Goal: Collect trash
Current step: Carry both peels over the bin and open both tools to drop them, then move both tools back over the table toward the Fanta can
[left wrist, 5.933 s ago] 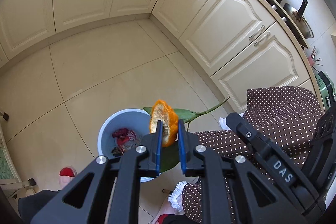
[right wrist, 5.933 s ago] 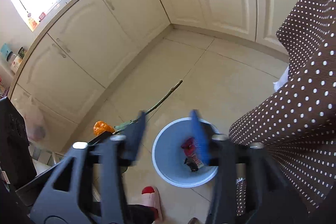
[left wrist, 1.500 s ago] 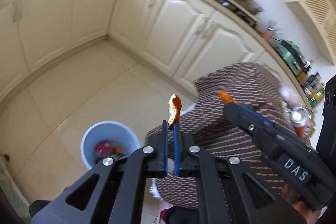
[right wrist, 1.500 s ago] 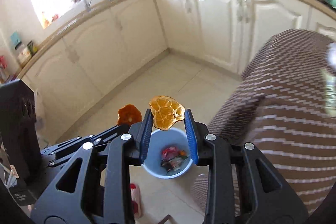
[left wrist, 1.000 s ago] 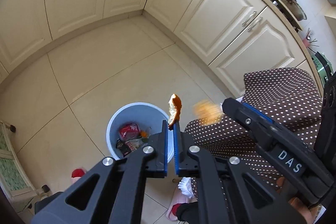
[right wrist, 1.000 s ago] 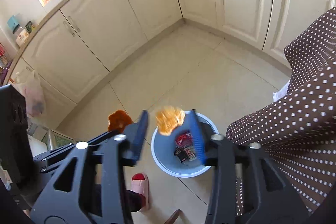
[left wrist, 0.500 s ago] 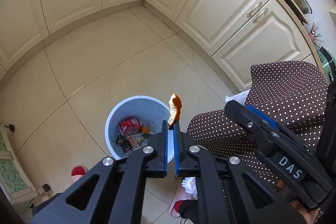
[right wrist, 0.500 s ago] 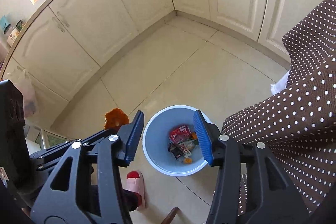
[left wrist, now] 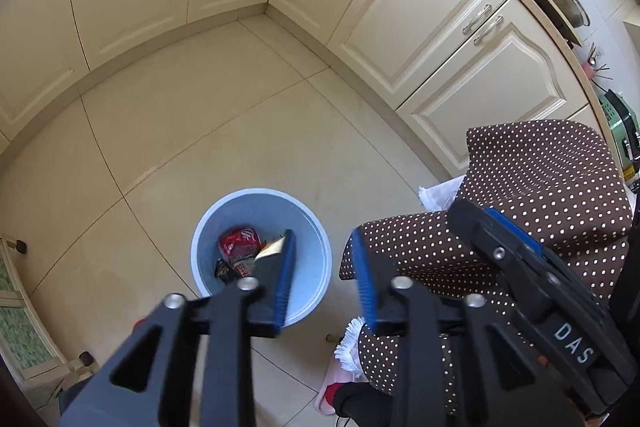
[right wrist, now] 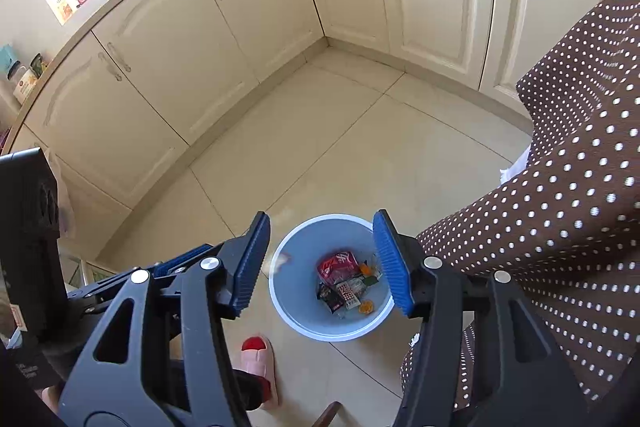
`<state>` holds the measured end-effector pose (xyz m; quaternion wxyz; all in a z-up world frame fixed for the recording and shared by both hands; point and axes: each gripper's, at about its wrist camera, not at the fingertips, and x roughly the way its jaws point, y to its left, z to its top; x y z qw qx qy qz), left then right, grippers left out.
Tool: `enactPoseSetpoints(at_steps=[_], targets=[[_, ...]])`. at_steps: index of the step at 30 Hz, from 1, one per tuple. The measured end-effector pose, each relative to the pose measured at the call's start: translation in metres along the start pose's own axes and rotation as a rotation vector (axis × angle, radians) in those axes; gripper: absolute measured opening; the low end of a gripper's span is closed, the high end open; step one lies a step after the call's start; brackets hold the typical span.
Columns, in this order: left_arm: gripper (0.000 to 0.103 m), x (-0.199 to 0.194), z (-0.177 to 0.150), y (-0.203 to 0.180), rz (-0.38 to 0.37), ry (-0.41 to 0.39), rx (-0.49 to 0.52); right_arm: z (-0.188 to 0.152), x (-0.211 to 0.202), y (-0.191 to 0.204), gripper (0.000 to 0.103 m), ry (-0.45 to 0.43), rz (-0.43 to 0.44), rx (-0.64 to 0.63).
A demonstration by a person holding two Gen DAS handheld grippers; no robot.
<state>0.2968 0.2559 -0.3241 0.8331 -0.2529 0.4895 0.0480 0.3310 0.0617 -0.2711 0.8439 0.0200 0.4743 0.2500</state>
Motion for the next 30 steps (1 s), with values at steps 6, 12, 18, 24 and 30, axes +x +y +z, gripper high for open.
enactPoseSetpoints(at_steps=[6,12,18,24,30], targets=[[0.03,-0.02,-0.003,-0.013,-0.015,-0.019,0.018,0.0,-0.023,-0.003,0.054,-0.03,-0.005,0.001],[0.032,-0.053,-0.007,-0.045,-0.051,-0.072,0.07,0.004,-0.067,-0.009,0.054,-0.11,-0.021,0.001],[0.037,-0.093,-0.02,-0.105,-0.115,-0.138,0.185,-0.001,-0.141,-0.036,0.055,-0.239,-0.08,0.032],[0.042,-0.117,-0.041,-0.188,-0.187,-0.167,0.331,-0.018,-0.225,-0.089,0.058,-0.379,-0.174,0.104],[0.047,-0.118,-0.066,-0.277,-0.239,-0.158,0.487,-0.048,-0.299,-0.158,0.061,-0.483,-0.304,0.215]])
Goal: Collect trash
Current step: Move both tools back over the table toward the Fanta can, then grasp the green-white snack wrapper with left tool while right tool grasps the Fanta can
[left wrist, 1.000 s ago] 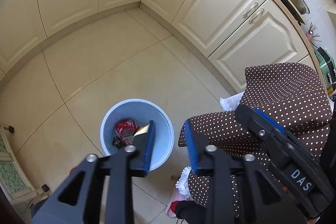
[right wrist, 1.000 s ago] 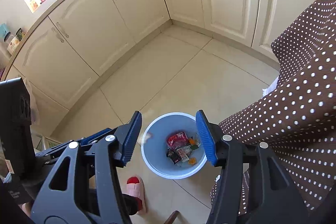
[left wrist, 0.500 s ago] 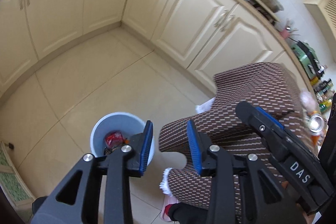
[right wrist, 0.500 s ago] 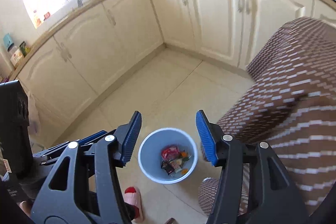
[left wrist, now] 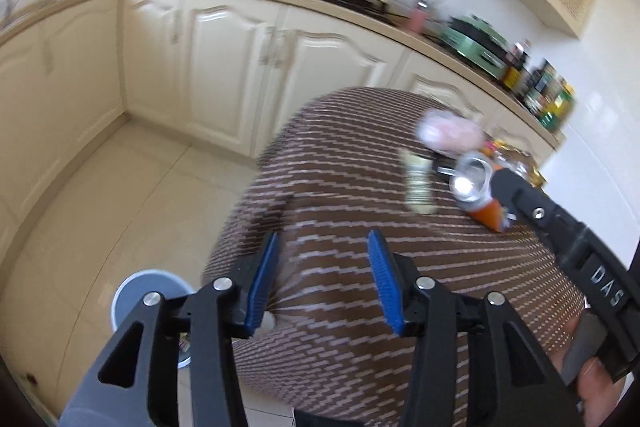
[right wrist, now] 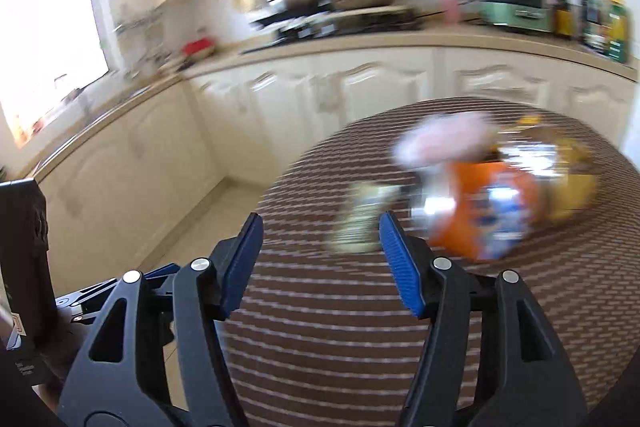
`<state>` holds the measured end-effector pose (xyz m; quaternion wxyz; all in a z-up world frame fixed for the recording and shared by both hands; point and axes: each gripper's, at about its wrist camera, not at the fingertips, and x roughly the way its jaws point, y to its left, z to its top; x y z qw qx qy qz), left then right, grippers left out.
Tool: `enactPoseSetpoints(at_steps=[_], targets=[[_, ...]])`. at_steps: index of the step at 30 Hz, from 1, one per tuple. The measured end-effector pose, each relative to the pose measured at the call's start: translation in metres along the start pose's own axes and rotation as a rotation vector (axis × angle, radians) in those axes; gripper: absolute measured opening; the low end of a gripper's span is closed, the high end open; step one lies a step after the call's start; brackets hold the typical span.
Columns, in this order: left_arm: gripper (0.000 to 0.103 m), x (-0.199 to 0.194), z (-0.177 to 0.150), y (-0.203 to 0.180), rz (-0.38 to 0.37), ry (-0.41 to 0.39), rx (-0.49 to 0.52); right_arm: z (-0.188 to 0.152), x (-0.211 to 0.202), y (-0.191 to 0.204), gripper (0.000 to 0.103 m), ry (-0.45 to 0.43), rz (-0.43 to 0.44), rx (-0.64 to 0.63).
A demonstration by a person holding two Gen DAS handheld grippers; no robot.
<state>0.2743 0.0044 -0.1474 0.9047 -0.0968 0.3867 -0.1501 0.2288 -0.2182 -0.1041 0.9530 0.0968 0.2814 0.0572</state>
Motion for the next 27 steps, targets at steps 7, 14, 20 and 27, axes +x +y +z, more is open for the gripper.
enactPoseSetpoints(at_steps=[7,14,20,27], targets=[[0.049,0.042,0.016,-0.057,-0.048,0.077,0.06,0.018,-0.012,-0.095,0.063,0.003,-0.13,0.136],[0.049,0.083,0.031,-0.084,0.041,0.134,0.108,0.021,0.012,-0.134,0.063,0.099,-0.136,0.19],[0.049,0.11,0.039,-0.092,0.09,0.154,0.155,0.019,0.037,-0.146,0.063,0.165,-0.118,0.19],[0.015,0.111,0.041,-0.094,0.072,0.126,0.18,0.02,0.052,-0.14,0.063,0.188,-0.107,0.166]])
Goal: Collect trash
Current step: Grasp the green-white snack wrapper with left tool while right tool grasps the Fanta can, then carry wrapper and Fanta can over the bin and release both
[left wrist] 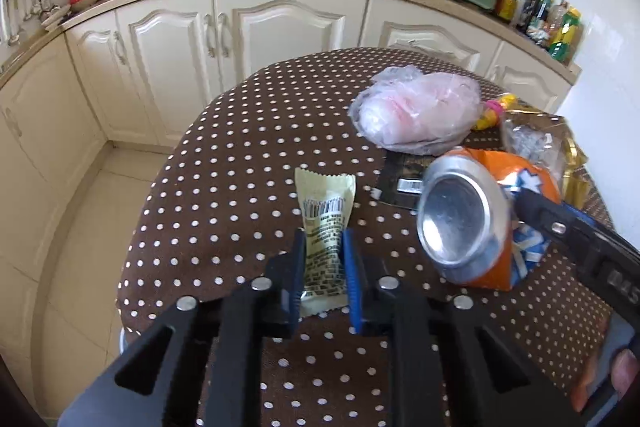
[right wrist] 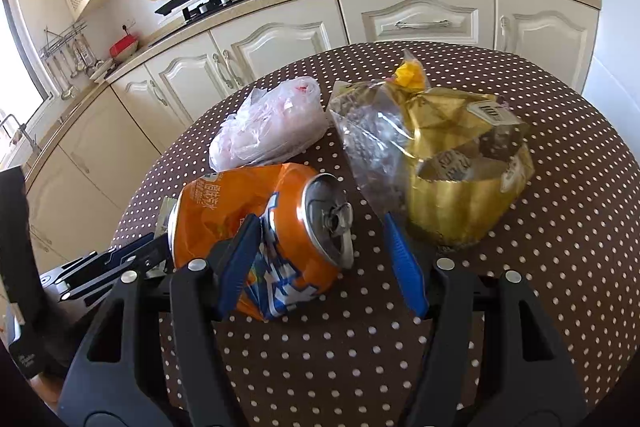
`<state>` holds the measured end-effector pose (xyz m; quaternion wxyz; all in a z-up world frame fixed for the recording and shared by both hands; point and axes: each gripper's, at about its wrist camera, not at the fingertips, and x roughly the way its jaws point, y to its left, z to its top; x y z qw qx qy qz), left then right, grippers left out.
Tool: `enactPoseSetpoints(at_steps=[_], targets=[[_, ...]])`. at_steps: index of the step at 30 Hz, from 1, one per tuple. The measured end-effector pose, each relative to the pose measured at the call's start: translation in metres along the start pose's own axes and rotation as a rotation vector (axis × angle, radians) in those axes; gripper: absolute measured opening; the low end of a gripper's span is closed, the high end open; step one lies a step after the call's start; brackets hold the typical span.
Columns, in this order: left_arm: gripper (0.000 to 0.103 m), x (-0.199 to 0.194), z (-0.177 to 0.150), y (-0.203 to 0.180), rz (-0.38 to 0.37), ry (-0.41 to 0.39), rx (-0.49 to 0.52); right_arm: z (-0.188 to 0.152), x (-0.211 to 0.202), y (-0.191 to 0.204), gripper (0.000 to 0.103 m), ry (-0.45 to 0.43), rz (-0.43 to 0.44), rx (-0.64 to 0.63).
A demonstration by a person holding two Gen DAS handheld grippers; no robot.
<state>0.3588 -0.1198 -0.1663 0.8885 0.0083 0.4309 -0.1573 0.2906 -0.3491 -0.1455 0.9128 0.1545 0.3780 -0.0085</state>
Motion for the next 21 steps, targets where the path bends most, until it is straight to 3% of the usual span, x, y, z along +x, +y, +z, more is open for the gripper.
enactPoseSetpoints(at_steps=[3,5,6,16,21], targets=[[0.013,-0.009,-0.005,0.003,-0.023,-0.03,-0.017,0.001,0.009,0.004,0.061,0.024,0.005,-0.025],[0.012,-0.015,-0.008,0.006,-0.041,-0.047,-0.029,0.001,0.01,0.008,0.043,0.023,0.039,-0.034],[0.012,-0.018,-0.01,0.006,-0.048,-0.053,-0.032,0.002,0.011,0.009,0.041,0.023,0.048,-0.035],[0.012,-0.066,-0.034,0.025,-0.113,-0.128,-0.078,-0.01,-0.025,0.027,0.039,-0.089,0.028,-0.074],[0.012,-0.09,-0.05,0.05,-0.106,-0.159,-0.118,-0.016,-0.048,0.054,0.039,-0.147,0.068,-0.101]])
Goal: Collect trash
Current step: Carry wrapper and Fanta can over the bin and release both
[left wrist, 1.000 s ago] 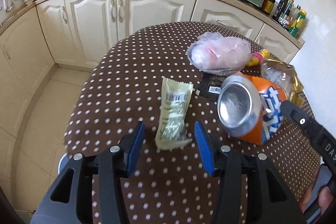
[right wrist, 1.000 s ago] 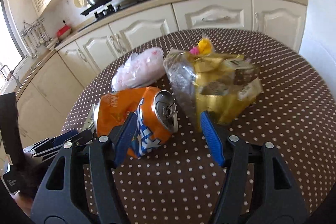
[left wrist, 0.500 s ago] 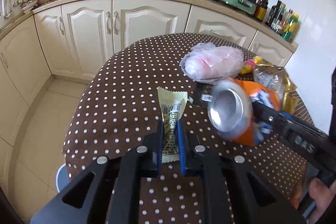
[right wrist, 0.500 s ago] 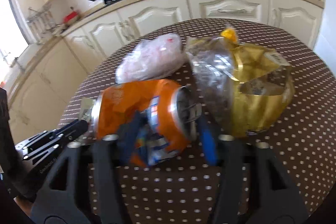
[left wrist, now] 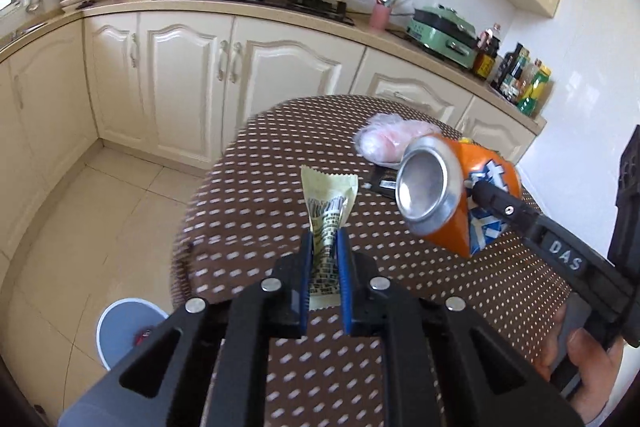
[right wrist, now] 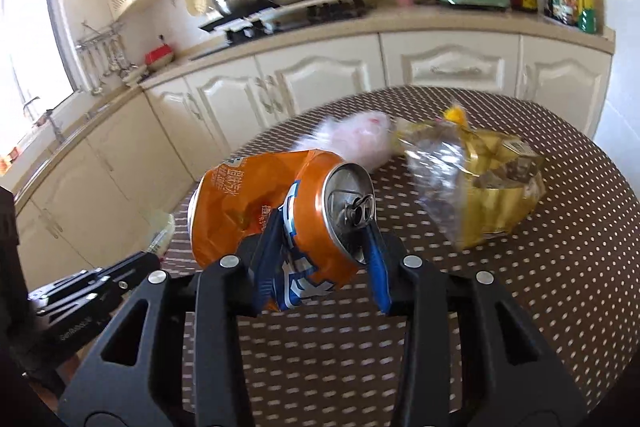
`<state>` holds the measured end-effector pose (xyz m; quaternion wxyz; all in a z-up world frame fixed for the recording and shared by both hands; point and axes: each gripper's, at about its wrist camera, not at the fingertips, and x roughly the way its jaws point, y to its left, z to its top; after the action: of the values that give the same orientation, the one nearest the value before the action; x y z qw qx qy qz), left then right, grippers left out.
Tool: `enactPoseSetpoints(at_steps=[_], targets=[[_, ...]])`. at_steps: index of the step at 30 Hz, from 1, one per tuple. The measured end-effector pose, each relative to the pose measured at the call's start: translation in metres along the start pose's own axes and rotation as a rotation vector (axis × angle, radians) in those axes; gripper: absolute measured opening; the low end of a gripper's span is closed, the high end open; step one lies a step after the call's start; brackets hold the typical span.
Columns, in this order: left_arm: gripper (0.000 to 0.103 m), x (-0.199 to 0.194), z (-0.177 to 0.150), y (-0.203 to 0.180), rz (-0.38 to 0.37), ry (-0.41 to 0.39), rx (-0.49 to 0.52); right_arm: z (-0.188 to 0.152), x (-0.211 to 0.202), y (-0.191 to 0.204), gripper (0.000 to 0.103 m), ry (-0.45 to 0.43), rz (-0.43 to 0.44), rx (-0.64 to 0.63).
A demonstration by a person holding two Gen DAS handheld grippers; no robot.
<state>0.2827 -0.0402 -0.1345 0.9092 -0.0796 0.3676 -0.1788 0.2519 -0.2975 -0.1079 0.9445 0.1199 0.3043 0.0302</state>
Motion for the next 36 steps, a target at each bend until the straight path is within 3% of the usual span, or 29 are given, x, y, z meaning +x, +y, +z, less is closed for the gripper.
enactPoseSetpoints(at_steps=[5,12,19,27,36], targets=[[0.012,-0.028,-0.013,0.047,0.039,-0.027,-0.079,-0.002,-0.006,0.05,0.039,-0.013,0.082,-0.055],[0.012,-0.053,-0.048,0.138,0.147,-0.022,-0.216,-0.023,0.018,0.136,0.038,0.021,0.205,-0.149],[0.012,-0.058,-0.088,0.229,0.241,0.03,-0.354,-0.063,0.066,0.222,0.038,0.127,0.3,-0.239],[0.012,-0.037,-0.129,0.304,0.304,0.108,-0.476,-0.13,0.15,0.285,0.039,0.307,0.308,-0.321],[0.012,0.009,-0.17,0.363,0.319,0.216,-0.578,-0.186,0.235,0.313,0.039,0.462,0.263,-0.36]])
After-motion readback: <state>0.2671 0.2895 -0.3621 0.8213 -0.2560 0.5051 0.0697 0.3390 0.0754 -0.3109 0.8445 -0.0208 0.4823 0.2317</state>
